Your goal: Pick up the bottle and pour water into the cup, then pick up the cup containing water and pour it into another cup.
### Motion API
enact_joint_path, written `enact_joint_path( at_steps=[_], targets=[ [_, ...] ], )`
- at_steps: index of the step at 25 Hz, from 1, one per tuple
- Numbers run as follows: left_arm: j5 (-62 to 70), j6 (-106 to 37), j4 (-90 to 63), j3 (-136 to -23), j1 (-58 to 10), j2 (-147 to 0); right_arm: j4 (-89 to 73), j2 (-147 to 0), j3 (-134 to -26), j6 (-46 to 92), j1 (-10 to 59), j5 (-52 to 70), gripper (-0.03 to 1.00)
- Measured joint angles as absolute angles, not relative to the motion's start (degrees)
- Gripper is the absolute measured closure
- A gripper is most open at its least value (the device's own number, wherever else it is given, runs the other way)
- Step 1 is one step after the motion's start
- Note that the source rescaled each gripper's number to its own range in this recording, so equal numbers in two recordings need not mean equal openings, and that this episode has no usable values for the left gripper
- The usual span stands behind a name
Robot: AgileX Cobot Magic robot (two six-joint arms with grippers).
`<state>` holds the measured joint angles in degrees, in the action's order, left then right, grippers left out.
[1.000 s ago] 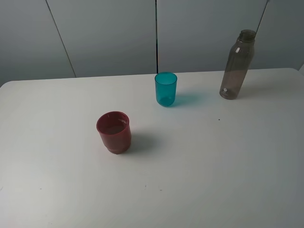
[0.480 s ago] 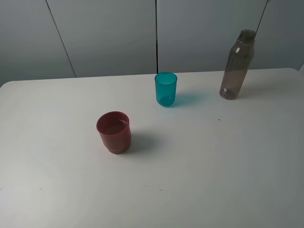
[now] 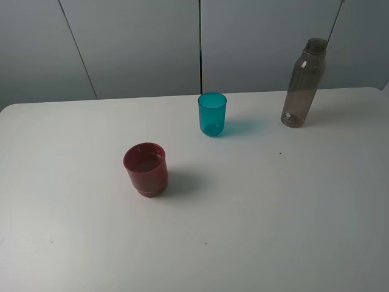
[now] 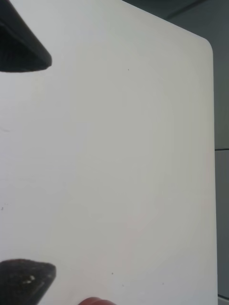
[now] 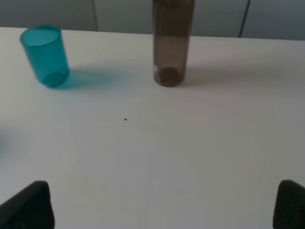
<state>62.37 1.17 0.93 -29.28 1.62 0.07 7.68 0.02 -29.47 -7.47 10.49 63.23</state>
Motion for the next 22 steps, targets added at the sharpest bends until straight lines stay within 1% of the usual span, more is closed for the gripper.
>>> enact_joint_path(
  at_steps=[2, 5, 22],
  targets=[
    [62.4, 1.2, 0.9, -29.3, 1.6, 0.1, 6.0, 0.0, -29.5, -5.6, 6.6, 63.2, -0.03],
    [62.4, 1.2, 0.9, -29.3, 1.6, 0.1, 4.4, 0.0, -29.5, -3.5, 3.3, 63.1, -0.03],
    [62.4, 1.1, 0.9, -29.3, 1.6, 0.1, 3.4, 0.0, -29.5, -2.7, 2.9, 63.0, -0.03]
  ],
)
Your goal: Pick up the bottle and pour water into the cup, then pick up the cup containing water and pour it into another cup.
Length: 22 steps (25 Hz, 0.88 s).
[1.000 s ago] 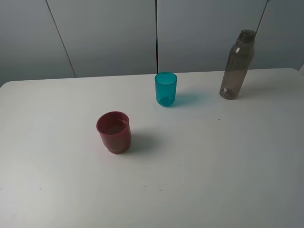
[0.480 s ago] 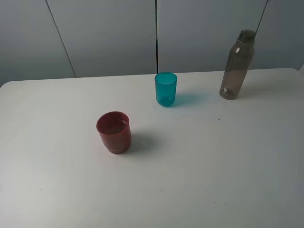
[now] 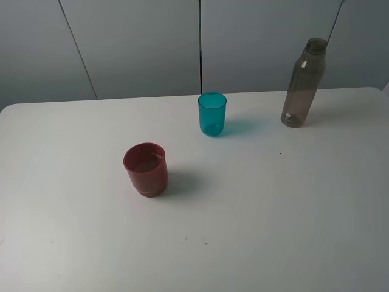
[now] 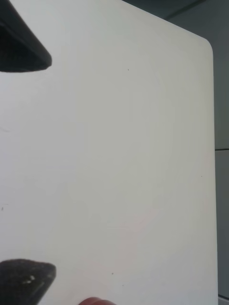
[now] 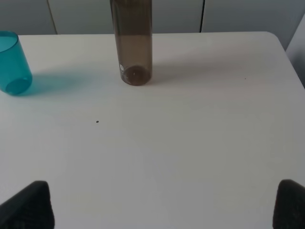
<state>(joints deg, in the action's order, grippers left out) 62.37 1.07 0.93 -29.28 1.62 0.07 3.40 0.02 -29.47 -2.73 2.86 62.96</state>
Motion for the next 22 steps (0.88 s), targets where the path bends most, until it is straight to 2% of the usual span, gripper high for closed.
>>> enact_joint_path(
  at_steps=[22],
  targets=[
    [62.4, 1.1, 0.9, -29.3, 1.6, 0.1, 3.4, 0.0, -29.5, -2.9, 2.8, 62.9, -0.03]
  ],
)
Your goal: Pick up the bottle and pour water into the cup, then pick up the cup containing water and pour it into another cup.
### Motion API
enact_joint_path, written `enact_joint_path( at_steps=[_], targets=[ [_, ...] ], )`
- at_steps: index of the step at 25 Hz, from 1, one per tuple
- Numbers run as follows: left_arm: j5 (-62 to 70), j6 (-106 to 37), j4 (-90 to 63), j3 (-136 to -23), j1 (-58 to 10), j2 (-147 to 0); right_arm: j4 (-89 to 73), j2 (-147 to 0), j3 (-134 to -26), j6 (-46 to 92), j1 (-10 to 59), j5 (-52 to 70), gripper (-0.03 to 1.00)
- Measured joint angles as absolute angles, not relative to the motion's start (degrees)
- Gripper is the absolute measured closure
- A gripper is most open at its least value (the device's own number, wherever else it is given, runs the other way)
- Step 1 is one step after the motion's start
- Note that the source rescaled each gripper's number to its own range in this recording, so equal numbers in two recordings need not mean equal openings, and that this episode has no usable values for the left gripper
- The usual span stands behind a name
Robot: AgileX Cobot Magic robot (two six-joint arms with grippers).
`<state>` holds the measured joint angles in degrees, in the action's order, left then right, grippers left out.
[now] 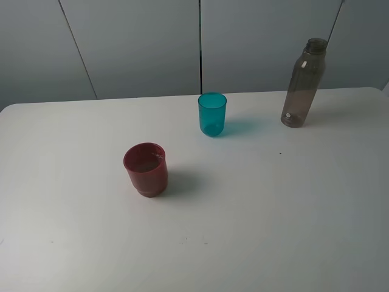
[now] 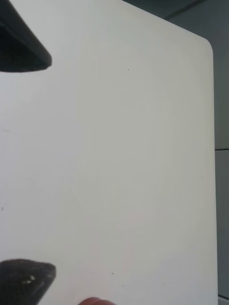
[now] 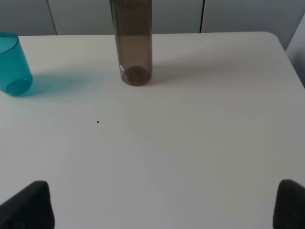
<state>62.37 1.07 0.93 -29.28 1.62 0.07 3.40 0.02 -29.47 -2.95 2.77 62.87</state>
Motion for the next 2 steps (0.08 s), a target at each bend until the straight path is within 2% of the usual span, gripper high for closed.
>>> enact_joint_path(
  at_steps=[2],
  targets=[
    [62.4, 1.1, 0.9, -29.3, 1.6, 0.1, 3.4, 0.0, -29.5, -2.9, 2.8, 62.9, -0.03]
  ],
)
